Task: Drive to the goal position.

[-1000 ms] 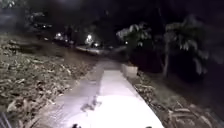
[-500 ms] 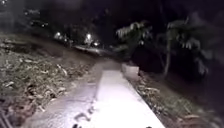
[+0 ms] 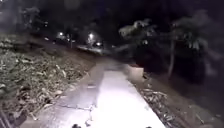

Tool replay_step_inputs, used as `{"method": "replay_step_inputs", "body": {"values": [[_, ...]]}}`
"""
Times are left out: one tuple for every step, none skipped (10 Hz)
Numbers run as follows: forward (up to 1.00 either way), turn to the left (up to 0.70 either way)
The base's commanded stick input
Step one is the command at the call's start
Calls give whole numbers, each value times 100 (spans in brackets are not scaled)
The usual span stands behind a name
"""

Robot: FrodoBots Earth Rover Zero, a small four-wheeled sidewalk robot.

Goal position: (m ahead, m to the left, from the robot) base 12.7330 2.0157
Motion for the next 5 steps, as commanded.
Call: {"method": "replay_step_inputs", "body": {"values": [[45,0],[45,0],[45,0],[45,0],[45,0]]}}
